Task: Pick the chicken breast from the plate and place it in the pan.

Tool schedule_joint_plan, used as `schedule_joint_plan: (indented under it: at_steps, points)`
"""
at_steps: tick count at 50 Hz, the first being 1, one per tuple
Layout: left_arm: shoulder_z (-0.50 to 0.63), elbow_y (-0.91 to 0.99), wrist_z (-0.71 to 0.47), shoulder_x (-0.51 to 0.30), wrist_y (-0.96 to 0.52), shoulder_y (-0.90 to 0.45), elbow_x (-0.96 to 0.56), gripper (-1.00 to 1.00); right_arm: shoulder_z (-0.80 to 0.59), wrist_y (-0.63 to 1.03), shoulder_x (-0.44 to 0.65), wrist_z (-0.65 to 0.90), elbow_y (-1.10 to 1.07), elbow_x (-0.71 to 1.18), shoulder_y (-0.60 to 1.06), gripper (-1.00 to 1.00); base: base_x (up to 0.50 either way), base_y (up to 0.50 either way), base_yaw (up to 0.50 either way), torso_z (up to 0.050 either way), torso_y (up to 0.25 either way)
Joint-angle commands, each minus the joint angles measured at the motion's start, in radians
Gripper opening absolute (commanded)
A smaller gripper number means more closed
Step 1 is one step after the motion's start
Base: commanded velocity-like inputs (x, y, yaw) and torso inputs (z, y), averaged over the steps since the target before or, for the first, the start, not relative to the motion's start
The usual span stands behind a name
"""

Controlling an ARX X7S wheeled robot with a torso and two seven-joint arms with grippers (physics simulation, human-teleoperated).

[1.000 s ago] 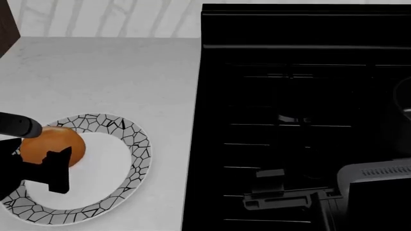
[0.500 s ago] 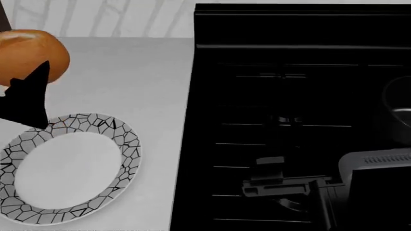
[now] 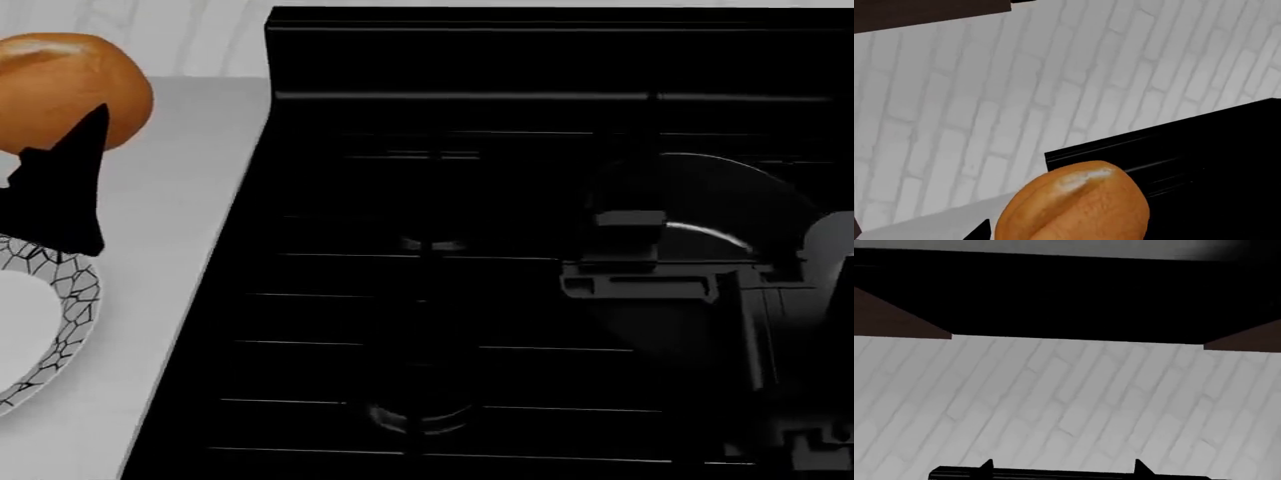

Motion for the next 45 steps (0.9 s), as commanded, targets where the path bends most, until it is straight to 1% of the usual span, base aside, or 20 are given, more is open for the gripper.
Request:
schedule_joint_plan:
  at_steps: [1,12,22,36,38,39,43,45]
  points:
    - [-0.016,-0.004,-0.014,-0.008,0.006,-0.005,-0.020,-1.00,0.039,0.023,0.016,0.032,-0.008,0.006,0.061,1.00,0.00,-0.50,0.00,0.000,0.000]
    - [-0.002,-0.020,-0.011,-0.003,0.014,0.001,-0.016,-1.00,0.030,-0.004,0.012,0.029,0.053,-0.015,0.054,1.00,0.00,-0.50,0.00,0.000,0.001]
    - [-0.028,0.015,-0.039,-0.007,-0.034,0.005,-0.055,-1.00,0.027,-0.010,0.011,0.024,0.059,-0.008,0.057,1.00,0.00,-0.50,0.00,0.000,0.001]
    - [-0.018,-0.010,-0.023,-0.014,-0.012,0.012,-0.048,-1.00,0.024,0.000,0.011,0.042,0.056,-0.007,0.066,1.00,0.00,-0.50,0.00,0.000,0.000]
    - [-0.019,-0.011,-0.025,-0.014,-0.011,0.013,-0.048,-1.00,0.022,0.012,0.014,0.044,0.054,-0.002,0.075,1.00,0.00,-0.50,0.00,0.000,0.005]
    - [-0.018,-0.012,-0.026,-0.013,-0.010,0.012,-0.047,-1.00,0.038,0.045,0.012,0.043,0.053,0.033,0.091,1.00,0.00,-0.39,0.00,0.000,0.000]
    - [-0.025,-0.009,-0.032,-0.015,-0.021,-0.004,-0.056,-1.00,0.052,0.170,0.028,0.050,0.081,0.111,0.182,1.00,0.00,0.00,0.00,0.000,0.000]
    - [-0.024,-0.008,-0.033,-0.014,-0.021,-0.009,-0.055,-1.00,0.044,0.191,0.038,0.052,0.104,0.113,0.225,1.00,0.00,0.00,0.00,0.000,0.000]
